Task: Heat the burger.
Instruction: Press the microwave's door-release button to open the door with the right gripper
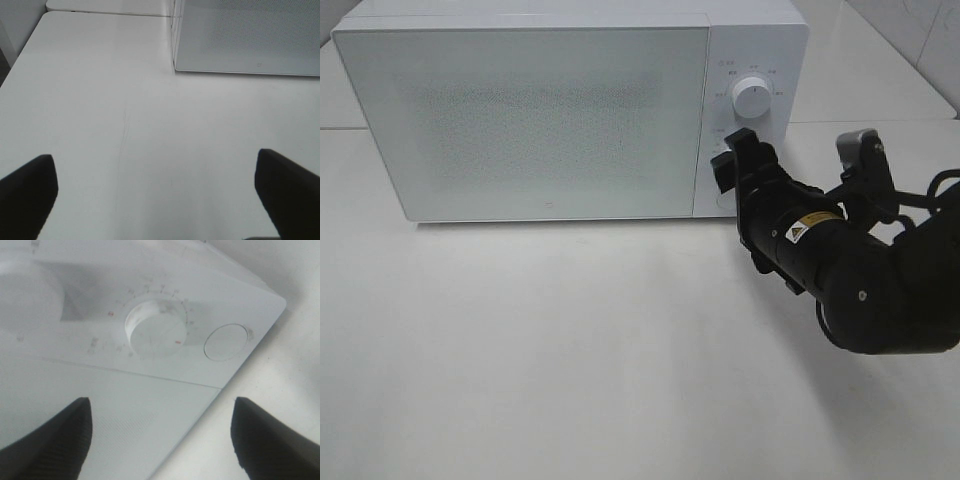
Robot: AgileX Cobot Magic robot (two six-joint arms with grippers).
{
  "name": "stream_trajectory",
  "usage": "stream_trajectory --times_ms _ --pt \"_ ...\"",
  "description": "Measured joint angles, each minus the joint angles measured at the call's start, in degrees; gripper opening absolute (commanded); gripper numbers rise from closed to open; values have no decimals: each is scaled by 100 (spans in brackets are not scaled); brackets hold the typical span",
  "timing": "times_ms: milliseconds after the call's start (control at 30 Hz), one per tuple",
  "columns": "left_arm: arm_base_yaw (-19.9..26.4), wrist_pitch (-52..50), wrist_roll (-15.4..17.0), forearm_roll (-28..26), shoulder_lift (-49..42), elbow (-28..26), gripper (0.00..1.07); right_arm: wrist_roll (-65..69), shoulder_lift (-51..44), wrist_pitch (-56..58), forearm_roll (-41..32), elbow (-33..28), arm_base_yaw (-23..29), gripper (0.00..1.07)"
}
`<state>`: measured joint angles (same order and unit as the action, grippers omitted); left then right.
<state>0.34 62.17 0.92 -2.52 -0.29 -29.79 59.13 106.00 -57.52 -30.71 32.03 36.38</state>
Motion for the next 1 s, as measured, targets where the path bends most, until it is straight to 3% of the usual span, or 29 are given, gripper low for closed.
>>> stream_trajectory --times_ms 333,667,767,1000 --pt "0 0 0 0 0 0 100 -2544 -877 2212 166 -11 -29 75" --pt "0 0 0 0 0 0 100 -4996 -1392 4910 189 464 -613 75" --pt "0 0 0 0 0 0 100 -5466 -1478 5752 367 636 -733 75" --pt "0 0 0 0 0 0 100 -5558 -1490 7500 1513 997 -785 75"
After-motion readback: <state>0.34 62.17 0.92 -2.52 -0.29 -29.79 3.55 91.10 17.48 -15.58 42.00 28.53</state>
